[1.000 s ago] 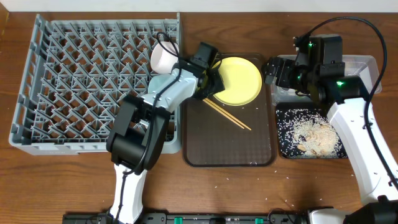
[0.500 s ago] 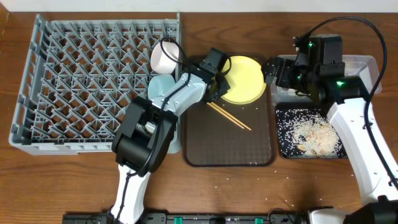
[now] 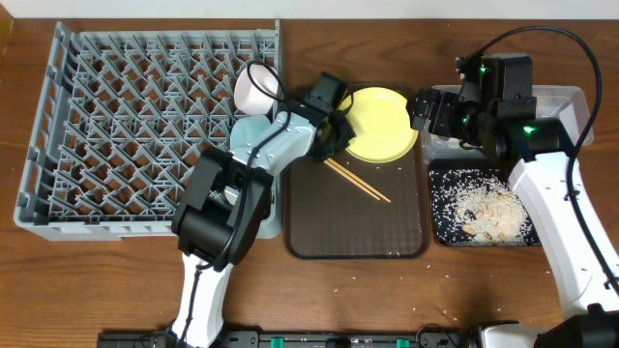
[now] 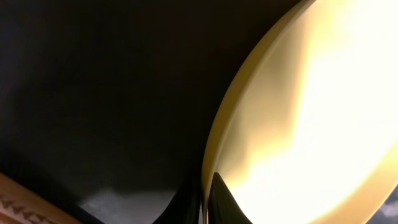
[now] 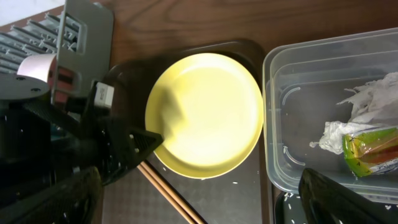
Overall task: Sort waste into correct bins and load items into the dishwasher
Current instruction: 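Lift the yellow plate and carry it left over the dish rack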
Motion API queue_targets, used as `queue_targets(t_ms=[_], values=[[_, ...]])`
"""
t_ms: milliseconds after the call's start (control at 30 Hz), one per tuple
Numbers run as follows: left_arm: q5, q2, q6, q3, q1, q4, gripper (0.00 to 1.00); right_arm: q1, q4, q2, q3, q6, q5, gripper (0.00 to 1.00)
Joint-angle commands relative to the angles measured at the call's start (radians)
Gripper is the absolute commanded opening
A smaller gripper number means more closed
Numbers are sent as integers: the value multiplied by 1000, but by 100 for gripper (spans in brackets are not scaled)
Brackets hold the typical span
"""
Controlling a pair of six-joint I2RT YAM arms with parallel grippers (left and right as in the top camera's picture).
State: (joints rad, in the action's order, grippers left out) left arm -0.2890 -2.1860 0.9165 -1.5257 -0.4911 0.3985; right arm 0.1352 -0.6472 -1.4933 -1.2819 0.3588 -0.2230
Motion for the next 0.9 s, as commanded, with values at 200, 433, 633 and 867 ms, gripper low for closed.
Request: queue_targets(t_ms=[200, 433, 633, 867], values=[[-113, 119, -193, 18, 46, 3, 7, 3, 0, 2, -12, 0, 10, 99], [-174, 203, -271, 18, 92, 3, 7, 3, -1, 2, -12, 0, 10, 99], [-171, 299, -323, 18, 150, 3, 7, 3, 0, 2, -12, 0, 9, 99], [-171, 408, -391, 18, 305, 3, 7, 3, 0, 2, -12, 0, 10, 99]])
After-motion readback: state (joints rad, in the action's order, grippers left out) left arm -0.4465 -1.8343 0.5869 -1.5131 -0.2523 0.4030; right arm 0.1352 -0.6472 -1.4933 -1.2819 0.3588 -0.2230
